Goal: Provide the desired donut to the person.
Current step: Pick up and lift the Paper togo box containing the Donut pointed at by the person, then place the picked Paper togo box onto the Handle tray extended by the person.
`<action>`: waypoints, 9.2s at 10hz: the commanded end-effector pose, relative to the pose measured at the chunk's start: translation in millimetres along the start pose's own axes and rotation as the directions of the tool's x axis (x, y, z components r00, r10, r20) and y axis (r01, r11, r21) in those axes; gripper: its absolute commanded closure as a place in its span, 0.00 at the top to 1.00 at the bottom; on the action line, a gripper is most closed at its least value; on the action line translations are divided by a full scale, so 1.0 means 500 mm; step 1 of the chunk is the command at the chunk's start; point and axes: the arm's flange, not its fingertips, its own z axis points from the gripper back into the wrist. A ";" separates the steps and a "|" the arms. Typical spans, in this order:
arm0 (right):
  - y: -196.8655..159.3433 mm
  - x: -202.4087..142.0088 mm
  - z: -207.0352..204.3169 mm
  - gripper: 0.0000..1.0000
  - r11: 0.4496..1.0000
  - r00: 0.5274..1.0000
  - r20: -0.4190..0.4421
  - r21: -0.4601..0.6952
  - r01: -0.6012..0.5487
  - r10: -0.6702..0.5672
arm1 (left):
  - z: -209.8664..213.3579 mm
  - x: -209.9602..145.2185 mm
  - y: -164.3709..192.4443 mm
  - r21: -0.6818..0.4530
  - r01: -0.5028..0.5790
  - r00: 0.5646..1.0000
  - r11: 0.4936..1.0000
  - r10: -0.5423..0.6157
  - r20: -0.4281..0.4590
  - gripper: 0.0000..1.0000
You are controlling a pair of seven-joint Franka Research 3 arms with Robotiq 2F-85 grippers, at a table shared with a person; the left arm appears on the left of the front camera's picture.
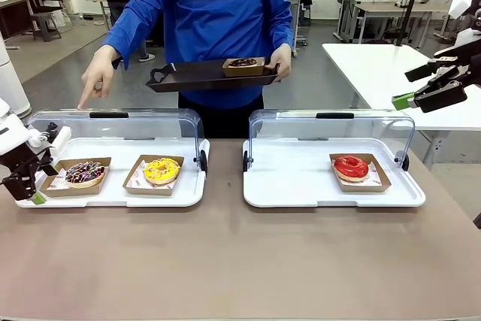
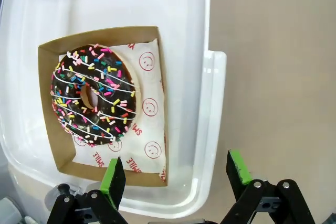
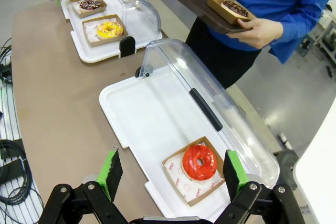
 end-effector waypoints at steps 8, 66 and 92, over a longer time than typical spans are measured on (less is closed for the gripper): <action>0.004 -0.002 -0.003 1.00 1.000 1.000 -0.007 -0.003 0.010 -0.010 | -0.030 -0.041 0.052 0.063 0.033 0.996 0.997 -0.038 0.079 0.42; 0.004 -0.002 -0.003 1.00 1.000 1.000 -0.007 -0.003 0.010 -0.010 | 0.566 0.253 -0.057 0.041 0.100 0.988 0.994 -0.104 0.113 0.01; 0.004 -0.002 -0.003 1.00 1.000 1.000 -0.007 -0.003 0.010 -0.010 | 0.299 0.622 0.214 -0.018 0.132 0.991 0.991 -0.131 0.032 1.00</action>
